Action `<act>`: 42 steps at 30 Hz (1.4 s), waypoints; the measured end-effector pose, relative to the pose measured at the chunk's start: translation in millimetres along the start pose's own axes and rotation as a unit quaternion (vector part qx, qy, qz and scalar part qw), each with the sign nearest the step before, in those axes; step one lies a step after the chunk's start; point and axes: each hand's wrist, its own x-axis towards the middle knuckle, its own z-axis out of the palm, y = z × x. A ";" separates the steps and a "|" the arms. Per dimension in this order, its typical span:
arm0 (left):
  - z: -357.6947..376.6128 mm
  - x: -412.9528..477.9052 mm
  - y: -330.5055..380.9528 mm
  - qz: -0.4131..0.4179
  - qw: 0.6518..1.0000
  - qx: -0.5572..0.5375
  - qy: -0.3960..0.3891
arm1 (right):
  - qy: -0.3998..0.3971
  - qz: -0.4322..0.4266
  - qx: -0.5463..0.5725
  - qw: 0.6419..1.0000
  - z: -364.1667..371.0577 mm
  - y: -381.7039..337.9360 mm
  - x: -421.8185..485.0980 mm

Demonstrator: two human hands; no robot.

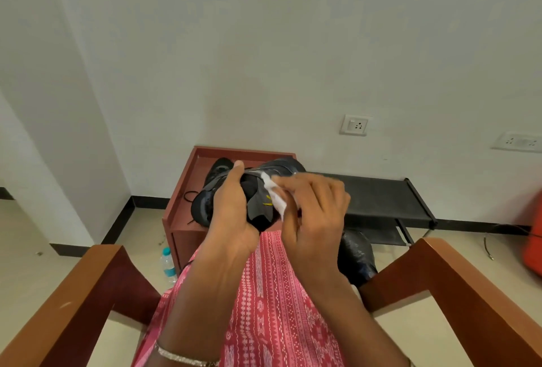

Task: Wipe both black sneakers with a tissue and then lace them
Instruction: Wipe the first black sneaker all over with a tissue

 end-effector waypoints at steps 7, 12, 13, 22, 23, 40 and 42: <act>-1.6 1.6 -2.6 0.003 1.000 0.003 -0.027 | -0.016 0.007 -0.046 0.999 -1.2 -10.2 19.9; -6.2 8.0 2.3 0.028 0.999 0.033 0.013 | -0.036 0.010 -0.043 0.998 -6.5 0.1 -24.8; -7.4 9.6 1.9 0.037 0.998 0.036 0.018 | -0.036 0.011 -0.041 0.998 -6.7 0.0 -26.8; -4.6 8.3 -6.3 0.068 0.991 0.114 0.001 | -0.154 0.054 -0.053 0.985 -1.5 -3.4 43.2; -5.9 9.2 -4.6 0.066 0.992 0.111 0.000 | -0.168 0.050 -0.045 0.983 -2.6 -2.9 45.3; -6.6 5.3 5.4 0.042 0.997 0.069 0.020 | -0.055 -0.033 -0.054 0.996 -8.0 10.2 32.4; -7.7 5.4 8.2 0.056 0.996 0.068 0.020 | -0.062 -0.031 -0.049 0.996 -9.0 8.6 26.8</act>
